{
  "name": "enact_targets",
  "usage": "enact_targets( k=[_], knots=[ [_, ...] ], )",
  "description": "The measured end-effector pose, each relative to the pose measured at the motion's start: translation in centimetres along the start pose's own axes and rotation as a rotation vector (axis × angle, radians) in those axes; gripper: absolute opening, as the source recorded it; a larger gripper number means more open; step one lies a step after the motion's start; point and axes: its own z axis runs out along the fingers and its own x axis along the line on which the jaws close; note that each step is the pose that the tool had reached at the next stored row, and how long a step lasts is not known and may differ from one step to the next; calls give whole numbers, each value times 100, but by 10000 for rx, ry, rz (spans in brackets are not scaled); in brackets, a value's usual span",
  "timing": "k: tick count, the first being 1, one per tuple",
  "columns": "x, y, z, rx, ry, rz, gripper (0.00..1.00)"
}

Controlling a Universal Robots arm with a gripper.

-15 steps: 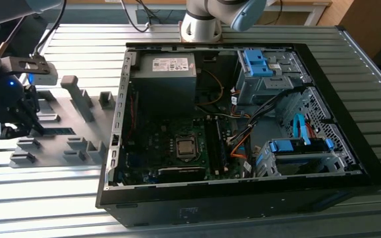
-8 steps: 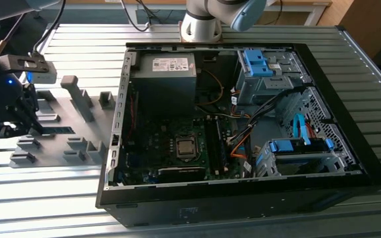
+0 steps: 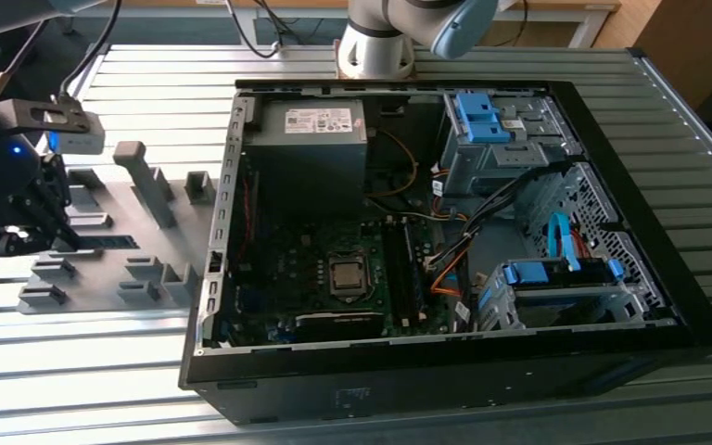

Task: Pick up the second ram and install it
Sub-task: 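Pick up the second ram and move it above second insertion slot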

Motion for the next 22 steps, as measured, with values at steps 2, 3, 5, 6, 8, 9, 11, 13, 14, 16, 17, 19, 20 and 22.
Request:
enact_targets(
  k=[2, 3, 5, 6, 8, 9, 11, 13, 14, 16, 17, 19, 20, 22],
  knots=[
    [0, 0, -3, 0, 0, 0, 15],
    [0, 0, -6, 1, 0, 0, 15],
    [0, 0, -9, 0, 0, 0, 15],
    [0, 0, -10, 0, 0, 0, 15],
    [0, 0, -13, 0, 0, 0, 15],
    [0, 0, -14, 0, 0, 0, 15],
    [0, 0, -17, 0, 0, 0, 15],
    [0, 0, -21, 0, 0, 0, 15],
    [-1, 0, -23, 0, 0, 0, 15],
    [-1, 0, -37, 0, 0, 0, 15],
    [-1, 0, -41, 0, 0, 0, 15],
    [-1, 0, -44, 0, 1, 0, 15],
    [-1, 0, -46, 0, 1, 0, 15],
    [-1, 0, -52, 0, 1, 0, 15]
  ],
)
